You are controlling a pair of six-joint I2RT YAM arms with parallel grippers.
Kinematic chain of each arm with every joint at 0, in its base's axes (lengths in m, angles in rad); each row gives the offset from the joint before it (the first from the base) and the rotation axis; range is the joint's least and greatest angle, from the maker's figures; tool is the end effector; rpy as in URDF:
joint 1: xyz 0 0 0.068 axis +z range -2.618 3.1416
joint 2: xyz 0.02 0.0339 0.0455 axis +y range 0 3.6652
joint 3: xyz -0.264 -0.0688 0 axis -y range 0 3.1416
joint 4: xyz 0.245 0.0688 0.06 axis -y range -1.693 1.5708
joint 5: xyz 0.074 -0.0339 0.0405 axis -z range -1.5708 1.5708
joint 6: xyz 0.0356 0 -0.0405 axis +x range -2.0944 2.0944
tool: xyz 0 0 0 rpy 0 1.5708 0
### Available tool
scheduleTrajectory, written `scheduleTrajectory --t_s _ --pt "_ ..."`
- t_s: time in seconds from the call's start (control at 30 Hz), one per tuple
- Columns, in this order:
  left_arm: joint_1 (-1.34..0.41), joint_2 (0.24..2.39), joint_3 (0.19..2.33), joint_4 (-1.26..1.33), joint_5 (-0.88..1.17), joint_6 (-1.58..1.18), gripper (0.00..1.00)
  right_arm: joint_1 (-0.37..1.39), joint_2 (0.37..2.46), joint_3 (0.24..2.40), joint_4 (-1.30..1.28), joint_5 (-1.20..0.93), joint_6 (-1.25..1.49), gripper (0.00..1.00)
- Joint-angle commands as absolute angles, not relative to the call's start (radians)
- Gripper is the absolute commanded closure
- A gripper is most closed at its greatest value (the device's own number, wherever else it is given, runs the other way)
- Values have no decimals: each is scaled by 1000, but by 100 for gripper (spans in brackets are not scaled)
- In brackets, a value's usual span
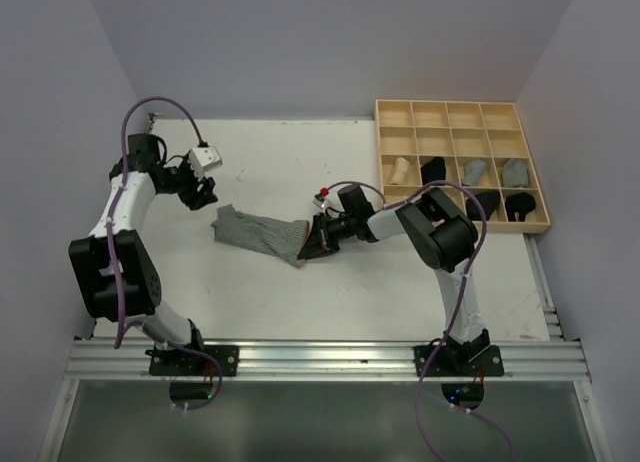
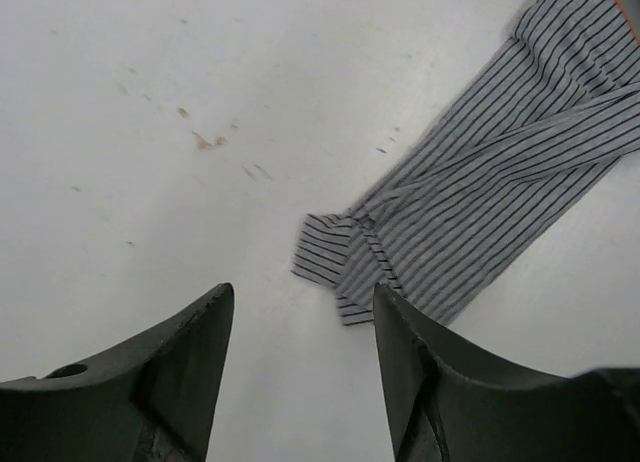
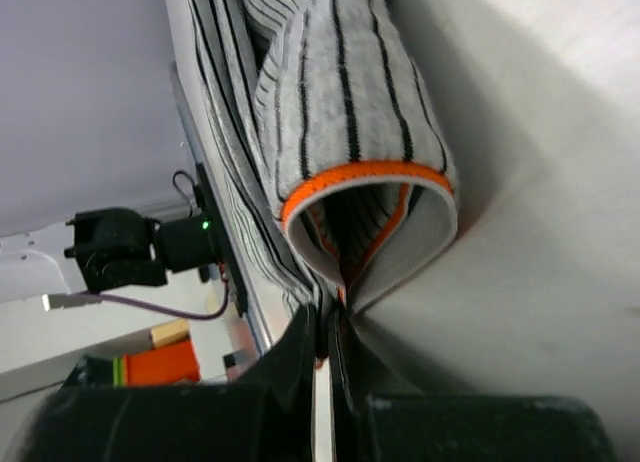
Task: Roll the underwear
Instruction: Fold the underwear
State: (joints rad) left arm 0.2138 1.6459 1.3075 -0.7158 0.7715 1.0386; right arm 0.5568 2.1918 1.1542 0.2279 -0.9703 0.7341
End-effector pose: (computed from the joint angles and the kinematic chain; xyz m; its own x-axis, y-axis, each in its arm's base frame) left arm 0.3375 0.0479 0.2655 -0.2722 0.5730 -0.7730 0.8258 0.5515 0.1180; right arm 0.3366 0.2441 0.0796 -0.9801 -0.1642 -0.1119 -0.1686 0.3892 0.9056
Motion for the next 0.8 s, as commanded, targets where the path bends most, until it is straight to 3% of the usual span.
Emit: scheduleTrajectory --t_s 0.0,0.1,0.13,0.2,0.23,0.3,0.43,0.57,0.67,0.77 --pt "210 1591 1142 -747 761 982 38 666 2178 1022 479 -810 923 100" --pt "206 1543 999 -715 738 945 41 756 2165 953 754 -732 1161 99" --pt "201 1537 973 -704 733 936 43 791 2134 948 777 -712 1211 92" --pt "201 1534 922 -683 704 904 46 804 2073 950 706 -649 1197 76" --pt "201 1534 911 -675 695 891 48 802 1996 959 637 -631 1124 64" --pt "201 1542 890 -660 661 865 51 793 1924 1027 339 -583 1002 61" --pt "201 1557 867 -615 627 836 53 790 1800 1155 -114 -428 729 61" --pt "186 1653 923 -592 635 833 54 787 1763 1175 -130 -376 667 69" --pt "167 1715 980 -589 637 865 54 762 1811 1230 -121 -403 635 82" --pt "147 1817 1092 -598 633 911 53 755 1903 1296 -68 -445 617 88"
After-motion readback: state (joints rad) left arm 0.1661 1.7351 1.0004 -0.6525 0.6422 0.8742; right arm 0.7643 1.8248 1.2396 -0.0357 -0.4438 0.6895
